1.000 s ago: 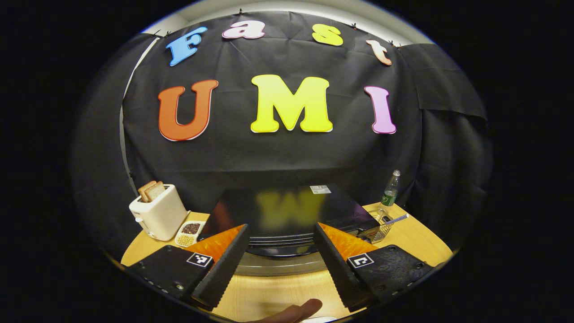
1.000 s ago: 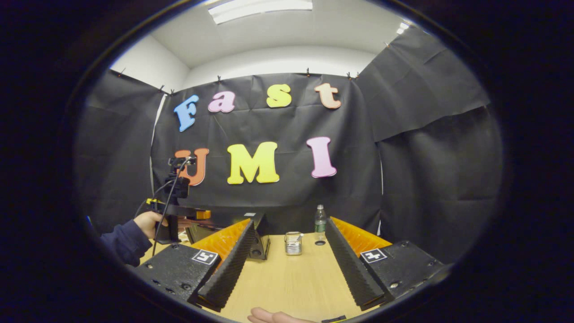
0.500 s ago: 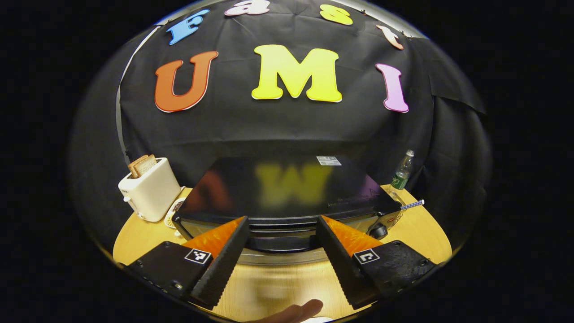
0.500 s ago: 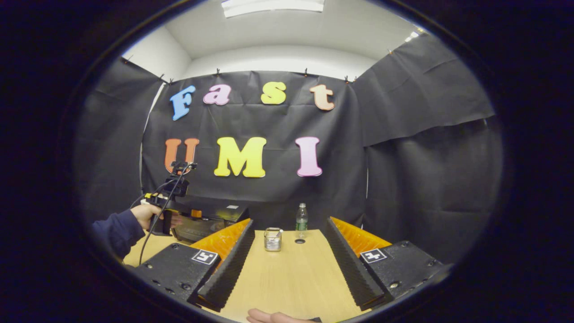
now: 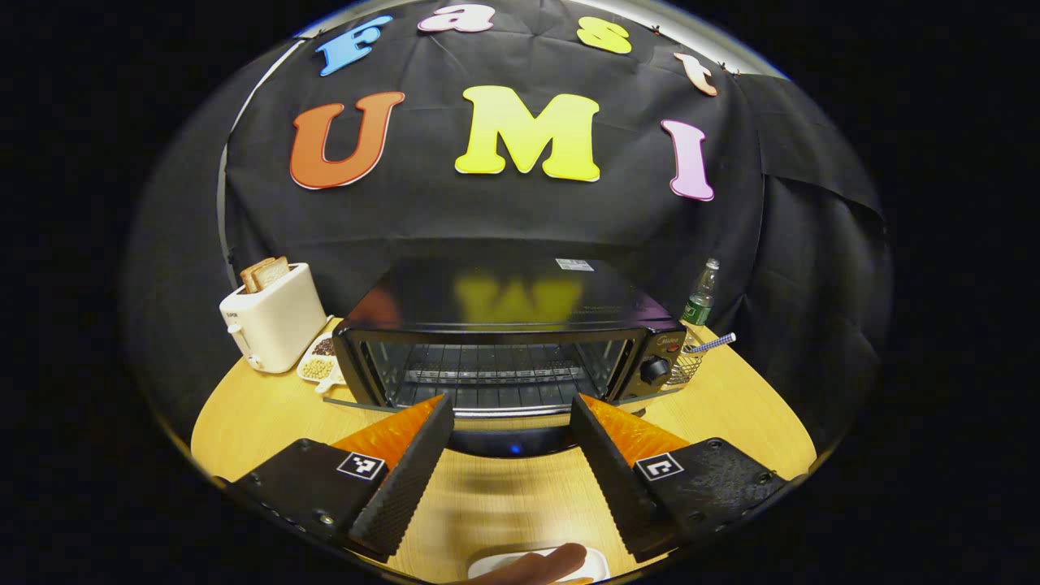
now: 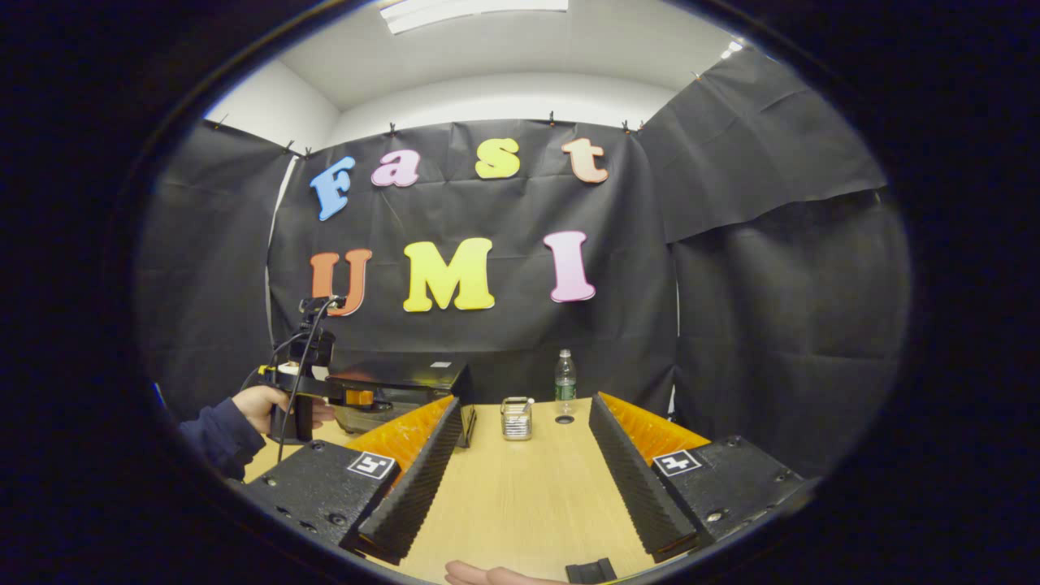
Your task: Open the electric oven with the left hand, put the food in, and close the electric oven.
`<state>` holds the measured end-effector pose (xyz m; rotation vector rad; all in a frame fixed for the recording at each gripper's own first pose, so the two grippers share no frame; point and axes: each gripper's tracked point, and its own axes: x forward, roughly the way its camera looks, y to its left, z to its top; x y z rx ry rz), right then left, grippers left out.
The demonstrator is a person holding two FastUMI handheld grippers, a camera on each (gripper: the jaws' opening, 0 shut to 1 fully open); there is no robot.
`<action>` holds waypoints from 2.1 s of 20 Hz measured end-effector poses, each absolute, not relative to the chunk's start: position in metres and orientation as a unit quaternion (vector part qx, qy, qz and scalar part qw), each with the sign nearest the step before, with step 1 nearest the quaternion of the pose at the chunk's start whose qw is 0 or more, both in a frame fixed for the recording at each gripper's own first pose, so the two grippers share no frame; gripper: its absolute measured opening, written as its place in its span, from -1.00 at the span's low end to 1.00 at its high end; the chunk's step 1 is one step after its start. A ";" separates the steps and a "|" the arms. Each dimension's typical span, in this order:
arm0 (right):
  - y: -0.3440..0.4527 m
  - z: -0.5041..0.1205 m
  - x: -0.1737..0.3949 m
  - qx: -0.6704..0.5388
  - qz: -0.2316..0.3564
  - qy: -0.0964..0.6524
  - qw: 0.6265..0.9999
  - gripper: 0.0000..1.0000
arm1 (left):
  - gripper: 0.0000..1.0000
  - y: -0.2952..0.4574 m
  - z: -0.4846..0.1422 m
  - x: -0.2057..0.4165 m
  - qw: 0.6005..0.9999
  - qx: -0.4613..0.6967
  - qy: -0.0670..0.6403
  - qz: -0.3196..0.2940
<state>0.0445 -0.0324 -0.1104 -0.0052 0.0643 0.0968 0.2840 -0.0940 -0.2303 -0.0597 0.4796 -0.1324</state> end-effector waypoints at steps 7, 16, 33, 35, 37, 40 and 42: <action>-0.010 -0.112 0.029 0.016 0.061 0.037 0.997 0.95 | 0.92 -0.098 -0.271 0.236 0.970 -0.005 0.237 -0.057; 0.006 -0.139 0.035 0.010 0.062 0.057 0.996 1.00 | 0.89 -0.098 -0.330 0.203 0.953 -0.036 0.295 -0.066; 0.108 -0.242 0.096 -0.041 0.188 0.139 0.971 1.00 | 0.84 -0.044 -0.195 0.133 0.988 -0.033 0.137 -0.064; 0.129 -0.259 0.099 -0.054 0.212 0.148 0.964 1.00 | 0.84 -0.029 -0.167 0.112 0.992 -0.038 0.104 -0.056; 0.156 -0.279 0.099 -0.060 0.243 0.164 0.954 1.00 | 0.84 -0.014 -0.145 0.088 0.996 -0.034 0.074 -0.047; 0.197 -0.318 0.091 -0.067 0.297 0.204 0.931 1.00 | 0.84 0.006 -0.127 0.053 0.998 -0.030 0.043 -0.032; 0.224 -0.345 0.085 -0.080 0.320 0.227 0.916 0.99 | 0.87 0.014 -0.123 0.032 0.998 -0.031 0.037 -0.029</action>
